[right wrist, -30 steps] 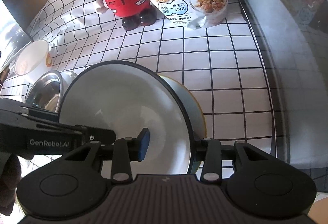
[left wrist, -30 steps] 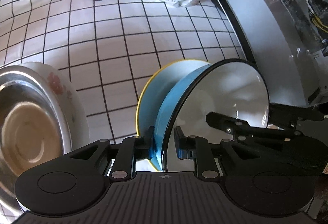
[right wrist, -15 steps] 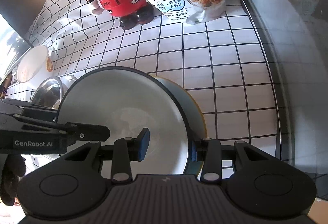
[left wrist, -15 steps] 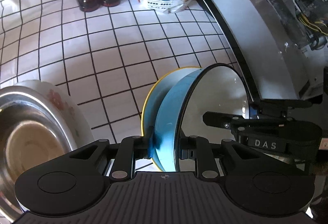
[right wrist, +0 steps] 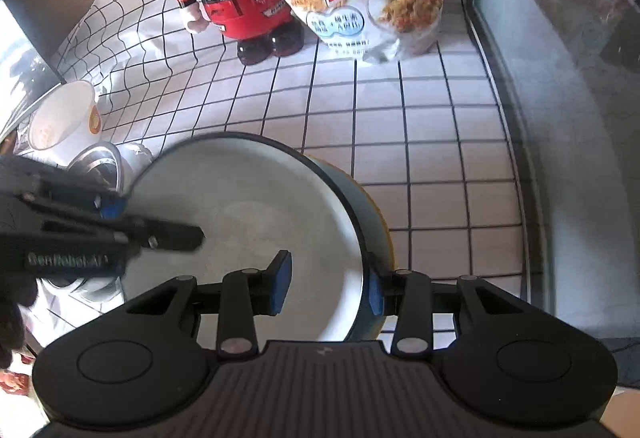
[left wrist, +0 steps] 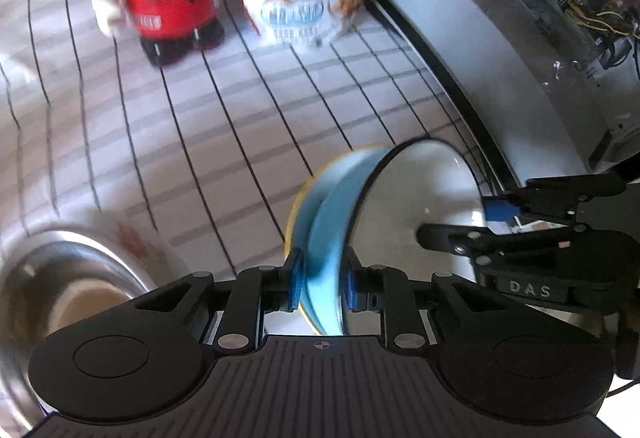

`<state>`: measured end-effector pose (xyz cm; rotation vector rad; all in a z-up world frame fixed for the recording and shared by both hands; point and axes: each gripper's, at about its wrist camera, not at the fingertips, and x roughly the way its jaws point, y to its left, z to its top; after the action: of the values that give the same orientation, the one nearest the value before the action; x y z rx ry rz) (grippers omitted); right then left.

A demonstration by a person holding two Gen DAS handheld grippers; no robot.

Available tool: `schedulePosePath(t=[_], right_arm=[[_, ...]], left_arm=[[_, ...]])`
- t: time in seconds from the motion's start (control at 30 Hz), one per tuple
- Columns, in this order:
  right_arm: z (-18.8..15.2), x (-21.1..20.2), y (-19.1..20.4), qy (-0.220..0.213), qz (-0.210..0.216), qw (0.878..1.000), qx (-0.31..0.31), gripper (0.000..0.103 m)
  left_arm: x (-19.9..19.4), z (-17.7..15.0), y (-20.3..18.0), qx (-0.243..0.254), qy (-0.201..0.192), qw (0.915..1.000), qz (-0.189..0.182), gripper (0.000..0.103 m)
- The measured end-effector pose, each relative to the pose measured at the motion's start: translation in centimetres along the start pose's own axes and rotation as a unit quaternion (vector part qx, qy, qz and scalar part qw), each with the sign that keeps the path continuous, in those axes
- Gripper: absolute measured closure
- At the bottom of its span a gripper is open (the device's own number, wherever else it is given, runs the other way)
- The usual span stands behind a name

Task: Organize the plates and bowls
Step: 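Lower the light-blue bowl onto the yellow-rimmed plate and open both grippers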

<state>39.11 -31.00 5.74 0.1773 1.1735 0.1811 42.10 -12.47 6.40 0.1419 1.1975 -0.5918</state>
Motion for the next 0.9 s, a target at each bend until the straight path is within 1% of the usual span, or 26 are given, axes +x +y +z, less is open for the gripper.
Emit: schedulePosePath(t=[0.03,0.1,0.4,0.53,0.63,0.73,0.9], right_arm=[[0.0,-0.2,0.0,-0.005,-0.003,1.0,-0.005,0.063],[0.2,-0.6,0.1,-0.013,-0.009,1.0,-0.013,0.063],[0.2,-0.6,0.4,-0.022,-0.018,0.999,-0.031,0.063],[0.1,-0.6,0.5,-0.026,-0.019,0.999,-0.038,0.063],[0.0,-0.5,0.7,-0.028,-0.023,0.998,-0.041,0.063],[-0.1,-0.7,0.9,-0.03,-0.031,0.998,-0.04,0.063],[0.4,-2.4,1.7,-0.059,-0.044,0.996,-0.051,0.062]], left_arm=[[-0.4,0.2,0.0,0.006,-0.008,0.9999,0.006,0.081],[-0.6,0.5,0.0,0.008,-0.014,0.9999,0.005,0.081],[0.6,0.3,0.0,0.004,0.006,1.0,0.006,0.08],[0.4,0.3,0.2,-0.005,0.0,1.0,0.002,0.08],[0.4,0.1,0.3,-0.015,-0.008,0.9999,0.001,0.08],[0.2,-0.2,0.1,-0.013,-0.019,0.9997,0.01,0.08],[-1.2,-0.5,0.2,-0.014,-0.046,0.9988,0.014,0.08]])
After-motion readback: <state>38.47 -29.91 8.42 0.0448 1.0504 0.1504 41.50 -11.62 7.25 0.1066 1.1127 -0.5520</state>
